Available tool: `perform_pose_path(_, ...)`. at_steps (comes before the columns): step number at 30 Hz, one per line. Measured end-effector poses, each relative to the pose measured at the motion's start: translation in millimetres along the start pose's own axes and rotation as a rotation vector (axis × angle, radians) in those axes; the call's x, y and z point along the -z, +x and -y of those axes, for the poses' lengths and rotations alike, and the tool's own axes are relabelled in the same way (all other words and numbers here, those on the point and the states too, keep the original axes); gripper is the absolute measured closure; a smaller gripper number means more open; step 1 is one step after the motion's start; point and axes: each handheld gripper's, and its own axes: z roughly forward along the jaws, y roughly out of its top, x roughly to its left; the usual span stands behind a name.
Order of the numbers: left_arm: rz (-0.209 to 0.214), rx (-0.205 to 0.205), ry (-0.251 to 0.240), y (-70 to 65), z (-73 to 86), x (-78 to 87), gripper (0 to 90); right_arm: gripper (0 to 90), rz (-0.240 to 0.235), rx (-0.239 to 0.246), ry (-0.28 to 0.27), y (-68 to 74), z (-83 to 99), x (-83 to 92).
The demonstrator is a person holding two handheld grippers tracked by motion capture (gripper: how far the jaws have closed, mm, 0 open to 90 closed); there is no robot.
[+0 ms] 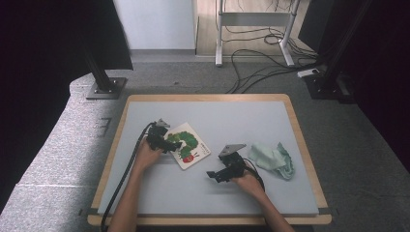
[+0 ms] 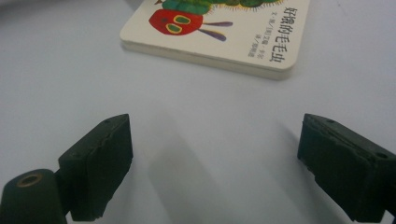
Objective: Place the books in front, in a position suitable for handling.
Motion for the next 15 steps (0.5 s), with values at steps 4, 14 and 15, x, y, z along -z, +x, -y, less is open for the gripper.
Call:
perform_pose_path(4, 0.008, -0.01, 0.009, -13.2, 2.6, 1.7, 0.0, 9.8, 0.005, -0.003, 0.002, 3.2, 3.9, 4.0)
perform_pose_path(14, 0.035, -0.029, 0.022, -46.2, 15.4, 10.1, 0.0, 10.0, 0.018, -0.011, -0.001, 12.6, 16.7, 17.0)
perform_pose_path(15, 0.041, -0.03, 0.025, -49.8, 16.7, 10.9, 0.0, 10.0, 0.017, -0.01, -0.002, 14.3, 18.1, 18.1)
